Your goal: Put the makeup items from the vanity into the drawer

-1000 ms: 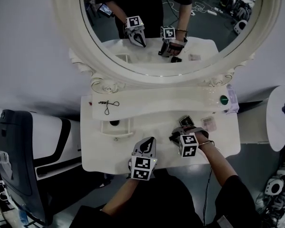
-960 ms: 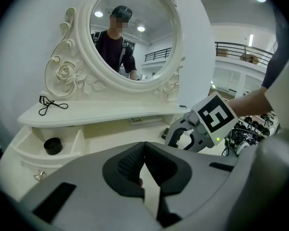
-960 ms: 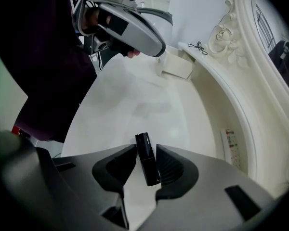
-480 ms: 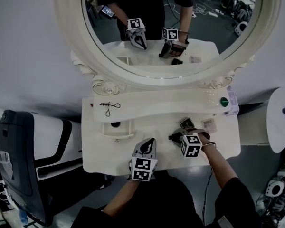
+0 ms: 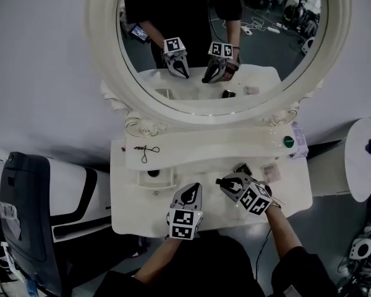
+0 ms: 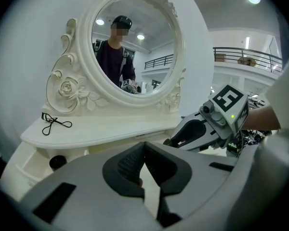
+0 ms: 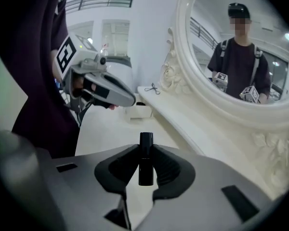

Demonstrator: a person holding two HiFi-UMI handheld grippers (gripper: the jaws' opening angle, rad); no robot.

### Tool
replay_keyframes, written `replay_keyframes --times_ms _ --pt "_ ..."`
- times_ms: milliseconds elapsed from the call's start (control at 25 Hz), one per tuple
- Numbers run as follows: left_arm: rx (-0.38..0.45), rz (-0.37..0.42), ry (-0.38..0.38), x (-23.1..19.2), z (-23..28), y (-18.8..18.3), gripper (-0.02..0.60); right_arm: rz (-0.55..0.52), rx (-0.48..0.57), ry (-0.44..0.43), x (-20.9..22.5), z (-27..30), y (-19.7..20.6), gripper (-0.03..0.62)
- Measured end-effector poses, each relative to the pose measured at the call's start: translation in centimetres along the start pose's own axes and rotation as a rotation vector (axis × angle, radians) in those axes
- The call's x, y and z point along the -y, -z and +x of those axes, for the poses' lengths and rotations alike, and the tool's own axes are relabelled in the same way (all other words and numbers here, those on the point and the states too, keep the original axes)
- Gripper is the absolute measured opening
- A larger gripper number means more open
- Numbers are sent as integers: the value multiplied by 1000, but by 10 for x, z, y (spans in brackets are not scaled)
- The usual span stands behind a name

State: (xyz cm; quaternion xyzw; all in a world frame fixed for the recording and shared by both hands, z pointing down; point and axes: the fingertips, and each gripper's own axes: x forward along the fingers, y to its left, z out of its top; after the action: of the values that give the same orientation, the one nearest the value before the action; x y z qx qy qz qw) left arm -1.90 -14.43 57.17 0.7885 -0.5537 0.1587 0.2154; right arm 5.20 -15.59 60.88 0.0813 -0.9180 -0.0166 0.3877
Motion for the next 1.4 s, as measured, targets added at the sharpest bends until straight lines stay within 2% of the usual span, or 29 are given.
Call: replay_keyframes --times_ms 360,600,960,1400 --pt "76 -12 -7 -13 -23 -21 15 290 315 140 4 -28 -60 106" --pt "97 -21 -25 -26 -37 -23 15 364 408 150 -7 -30 -81 106" --pt "115 -53 -104 -55 -65 -18 15 309 427 68 -27 -4 -118 106" --pt "126 -137 -279 -111 -115 4 15 139 383 -72 -53 57 -169 106"
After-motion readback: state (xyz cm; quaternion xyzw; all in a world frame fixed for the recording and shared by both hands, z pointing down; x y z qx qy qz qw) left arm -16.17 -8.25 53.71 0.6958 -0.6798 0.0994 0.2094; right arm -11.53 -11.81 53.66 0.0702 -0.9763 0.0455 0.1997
